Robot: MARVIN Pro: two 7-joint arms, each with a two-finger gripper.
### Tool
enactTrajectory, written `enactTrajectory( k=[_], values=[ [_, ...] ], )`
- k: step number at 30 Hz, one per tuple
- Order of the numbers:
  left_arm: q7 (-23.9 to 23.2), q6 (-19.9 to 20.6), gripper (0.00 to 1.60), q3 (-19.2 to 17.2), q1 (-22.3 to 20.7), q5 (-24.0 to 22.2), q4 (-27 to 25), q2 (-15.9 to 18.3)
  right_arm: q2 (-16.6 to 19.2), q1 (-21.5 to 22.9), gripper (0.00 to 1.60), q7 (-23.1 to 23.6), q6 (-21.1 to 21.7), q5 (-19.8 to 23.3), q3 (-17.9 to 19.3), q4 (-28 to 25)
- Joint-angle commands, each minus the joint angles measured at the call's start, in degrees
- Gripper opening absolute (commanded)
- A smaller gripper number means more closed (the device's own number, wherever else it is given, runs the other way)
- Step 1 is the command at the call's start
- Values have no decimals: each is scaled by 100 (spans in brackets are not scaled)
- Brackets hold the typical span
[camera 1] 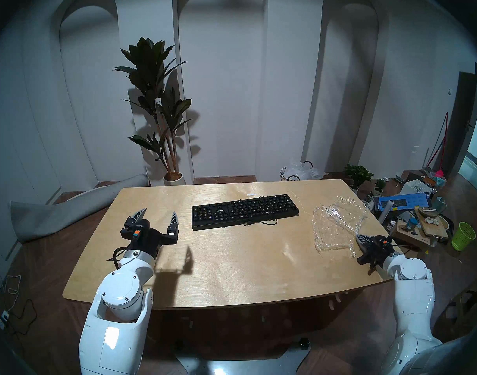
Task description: Unwrap the new keyboard and set the wrapping aside
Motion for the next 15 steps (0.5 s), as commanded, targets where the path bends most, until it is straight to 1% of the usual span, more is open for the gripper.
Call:
enactTrajectory(
  k=[1,2,4,5,6,7,8,9,10,11,12,14,15],
  values=[
    [25,2,160,-33,-132,0,-106,4,-201,236,160,506,161,450,-54,-613],
    [26,2,160,-43,-127,0,-98,5,-156,193,160,658,228,494,-59,-806],
    [25,-4,160,-66,-120,-3,-75,11,79,249,160,846,177,596,-114,-835],
    [24,-5,160,-80,-121,-4,-63,16,171,189,160,1053,207,637,-91,-999],
    [22,-5,160,-91,-123,-4,-54,19,271,204,160,1056,168,664,-84,-964],
    [18,-6,160,-101,-125,-2,-45,22,379,123,160,1237,164,655,-99,-1098],
    [15,-7,160,-109,-127,0,-39,24,448,96,160,1297,145,678,-89,-1122],
    [10,-9,160,-119,-129,4,-34,28,490,12,160,1510,162,727,-53,-1291],
    [7,-10,160,-128,-132,5,-29,31,497,31,160,1486,126,750,-5,-1229],
    [6,-11,160,-139,-136,6,-23,36,585,-71,160,1704,110,837,2,-1408],
    [4,-11,160,-148,-139,7,-17,39,622,-93,160,1755,110,909,42,-1421],
    [2,-11,160,-160,-143,10,-6,44,643,-140,160,1954,161,1035,156,-1563],
    [0,-11,160,-167,-146,11,0,46,639,-155,160,2143,176,1179,240,-1657]
  ],
)
